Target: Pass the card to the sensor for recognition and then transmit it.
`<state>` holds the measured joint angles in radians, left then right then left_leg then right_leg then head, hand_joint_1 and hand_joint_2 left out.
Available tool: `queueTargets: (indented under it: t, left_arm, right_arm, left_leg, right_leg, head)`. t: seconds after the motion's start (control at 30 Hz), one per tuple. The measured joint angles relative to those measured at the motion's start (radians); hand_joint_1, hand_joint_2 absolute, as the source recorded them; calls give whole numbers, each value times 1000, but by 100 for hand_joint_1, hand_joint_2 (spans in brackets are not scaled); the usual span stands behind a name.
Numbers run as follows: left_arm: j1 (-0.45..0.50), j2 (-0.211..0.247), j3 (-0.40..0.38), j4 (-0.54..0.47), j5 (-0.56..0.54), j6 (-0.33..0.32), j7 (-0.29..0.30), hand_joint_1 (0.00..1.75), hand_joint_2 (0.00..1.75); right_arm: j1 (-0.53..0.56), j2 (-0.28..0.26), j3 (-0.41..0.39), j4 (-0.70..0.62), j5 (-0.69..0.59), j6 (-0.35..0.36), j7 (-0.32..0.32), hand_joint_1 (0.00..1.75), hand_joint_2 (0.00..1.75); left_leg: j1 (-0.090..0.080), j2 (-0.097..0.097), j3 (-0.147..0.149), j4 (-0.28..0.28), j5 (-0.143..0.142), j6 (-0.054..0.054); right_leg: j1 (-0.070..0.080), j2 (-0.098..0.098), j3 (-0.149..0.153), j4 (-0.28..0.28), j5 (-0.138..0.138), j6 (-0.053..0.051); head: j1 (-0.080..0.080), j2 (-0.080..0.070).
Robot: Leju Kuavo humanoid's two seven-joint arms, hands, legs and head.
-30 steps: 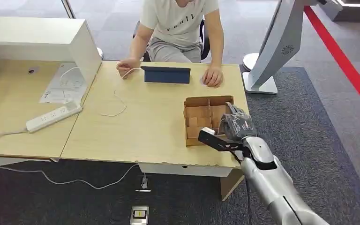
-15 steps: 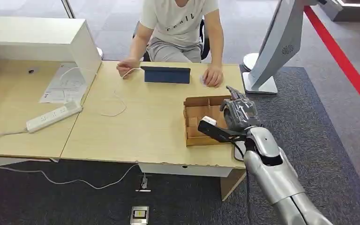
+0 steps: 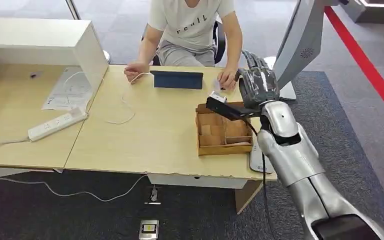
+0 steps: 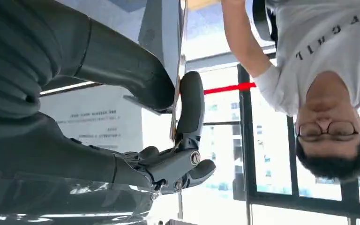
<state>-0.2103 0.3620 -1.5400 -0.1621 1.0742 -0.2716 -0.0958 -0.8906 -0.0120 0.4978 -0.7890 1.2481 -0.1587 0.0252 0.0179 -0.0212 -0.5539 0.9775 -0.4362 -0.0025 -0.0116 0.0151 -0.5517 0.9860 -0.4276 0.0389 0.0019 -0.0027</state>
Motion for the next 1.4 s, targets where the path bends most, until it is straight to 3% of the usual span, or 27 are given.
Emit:
queueTargets:
  t: [0.53,1.03,1.07,1.1,1.13,1.4]
  left_arm:
    - [2,-11,-2,0,42,-4,64,0,0]
    - [4,-14,-2,0,28,-7,59,0,0]
    - [4,-14,-2,0,28,-7,60,0,0]
    - [4,-14,-2,0,29,-7,60,0,0]
    - [4,-17,-2,0,31,-7,68,0,0]
    - [6,-23,-2,0,33,-5,82,0,0]
  right_arm:
    - [-92,119,31,258,66,-33,53,175,175]
    - [-114,135,46,338,69,-35,47,175,175]
    - [-115,135,47,341,69,-35,46,120,175]
    - [-115,135,47,343,70,-36,46,0,175]
    - [-117,134,48,359,74,-41,47,0,0]
    - [-125,110,57,391,100,-62,27,0,0]
  left_leg:
    - [0,0,-1,0,0,0]
    - [0,0,-1,0,0,0]
    - [0,0,-1,0,0,0]
    - [0,0,-1,0,0,0]
    - [0,0,-1,0,0,0]
    - [0,0,-1,0,0,0]
  right_leg:
    - [0,0,0,0,0,0]
    - [0,0,-1,0,0,0]
    - [0,0,-1,0,0,0]
    - [0,0,-1,0,0,0]
    - [0,0,-1,0,0,0]
    - [0,0,-1,0,0,0]
  head:
    - [0,0]
    - [0,0]
    - [0,0]
    - [0,0]
    - [0,0]
    - [0,0]
